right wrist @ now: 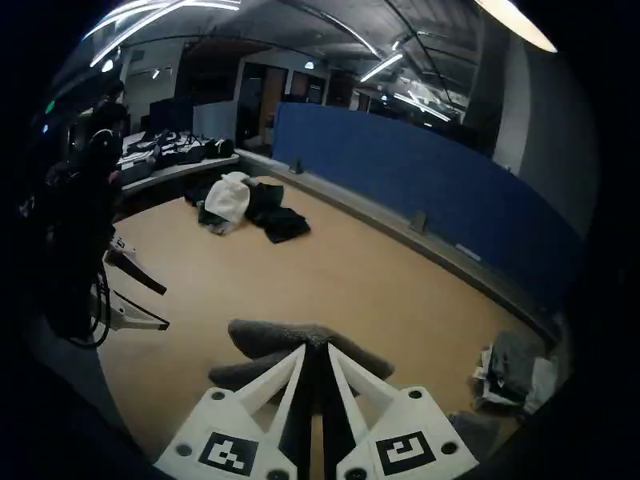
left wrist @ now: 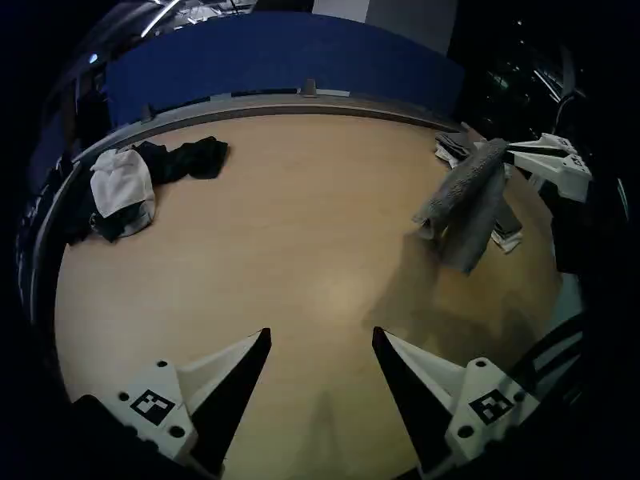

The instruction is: Fold towel

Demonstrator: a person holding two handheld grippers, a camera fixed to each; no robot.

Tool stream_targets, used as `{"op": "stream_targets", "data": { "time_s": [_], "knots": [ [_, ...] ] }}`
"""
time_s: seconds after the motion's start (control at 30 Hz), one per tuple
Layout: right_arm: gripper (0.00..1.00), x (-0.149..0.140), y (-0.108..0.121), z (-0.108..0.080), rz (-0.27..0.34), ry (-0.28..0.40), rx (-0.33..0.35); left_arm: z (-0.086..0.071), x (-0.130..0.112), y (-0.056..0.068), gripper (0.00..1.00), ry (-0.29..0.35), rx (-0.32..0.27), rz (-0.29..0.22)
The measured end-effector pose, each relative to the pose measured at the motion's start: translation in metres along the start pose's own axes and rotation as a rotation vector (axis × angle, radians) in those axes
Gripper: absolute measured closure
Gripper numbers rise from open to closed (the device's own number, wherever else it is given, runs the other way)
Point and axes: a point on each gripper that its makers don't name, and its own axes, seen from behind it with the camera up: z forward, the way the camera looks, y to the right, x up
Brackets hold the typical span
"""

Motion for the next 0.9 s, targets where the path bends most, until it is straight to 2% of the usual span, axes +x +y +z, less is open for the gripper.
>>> {"op": "stream_targets", "data": {
  "time_s": [0.6, 0.9],
  "knots": [
    [0.96, 0.002, 0.050, -0.022, 0.048, 0.016, -0.059, 0.004, 0.005, 0.007, 0.06, 0.008, -0.002, -0.012],
    [0.96, -0.001, 0.084, -0.032, 0.067, 0.017, -0.099, 0.007, 0.003, 0.008, 0.06, -0.002, 0.002, 0.007]
  ]
}}
